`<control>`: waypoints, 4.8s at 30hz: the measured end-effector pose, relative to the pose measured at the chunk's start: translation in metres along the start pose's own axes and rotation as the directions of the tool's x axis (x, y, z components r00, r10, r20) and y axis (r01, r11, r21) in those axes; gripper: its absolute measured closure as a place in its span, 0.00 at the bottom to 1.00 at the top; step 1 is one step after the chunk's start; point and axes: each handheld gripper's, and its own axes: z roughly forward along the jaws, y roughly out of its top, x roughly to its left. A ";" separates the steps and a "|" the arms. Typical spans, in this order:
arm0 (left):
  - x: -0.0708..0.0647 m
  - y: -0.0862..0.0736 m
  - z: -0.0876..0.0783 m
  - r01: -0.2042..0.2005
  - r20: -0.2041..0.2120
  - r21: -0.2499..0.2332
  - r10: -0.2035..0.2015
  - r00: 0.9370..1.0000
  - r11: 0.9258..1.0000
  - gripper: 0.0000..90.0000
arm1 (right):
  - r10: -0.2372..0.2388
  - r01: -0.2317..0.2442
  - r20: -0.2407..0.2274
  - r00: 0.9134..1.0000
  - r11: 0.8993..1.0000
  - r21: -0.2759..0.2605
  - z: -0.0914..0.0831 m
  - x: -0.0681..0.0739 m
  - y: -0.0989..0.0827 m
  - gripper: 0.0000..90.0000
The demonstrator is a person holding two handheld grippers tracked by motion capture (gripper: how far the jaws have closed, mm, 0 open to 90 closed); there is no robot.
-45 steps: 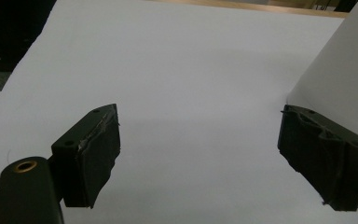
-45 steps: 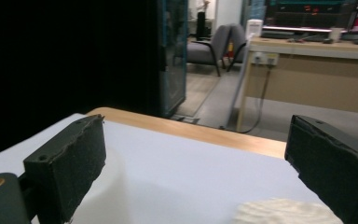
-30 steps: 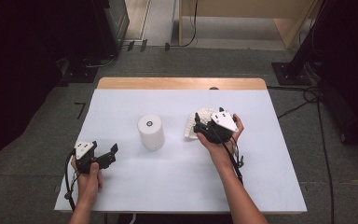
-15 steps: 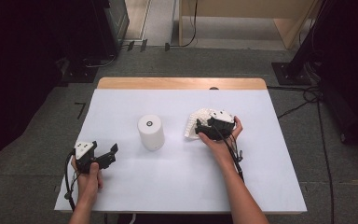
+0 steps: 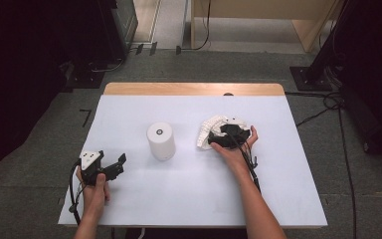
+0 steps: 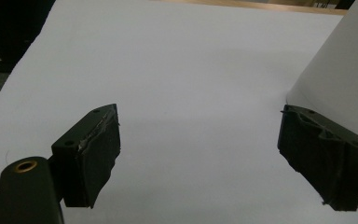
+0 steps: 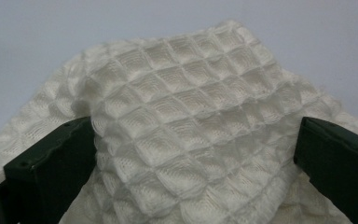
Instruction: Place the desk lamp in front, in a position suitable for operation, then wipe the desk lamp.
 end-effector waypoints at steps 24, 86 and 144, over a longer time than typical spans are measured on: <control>0.002 0.000 0.000 0.015 0.006 0.003 -0.015 1.000 1.000 0.15 | 0.014 -0.014 -0.001 1.000 1.000 -0.010 -0.008 -0.006 -0.007 0.84; -0.052 0.010 -0.002 -0.059 0.129 -0.067 0.068 0.989 0.996 0.20 | 0.072 -0.091 -0.110 0.991 0.980 -0.179 -0.110 -0.035 -0.043 0.81; -0.125 0.031 0.069 -0.159 0.138 -0.019 0.160 0.978 0.987 0.08 | 0.060 -0.081 -0.130 0.990 0.984 -0.160 -0.110 -0.025 -0.049 0.77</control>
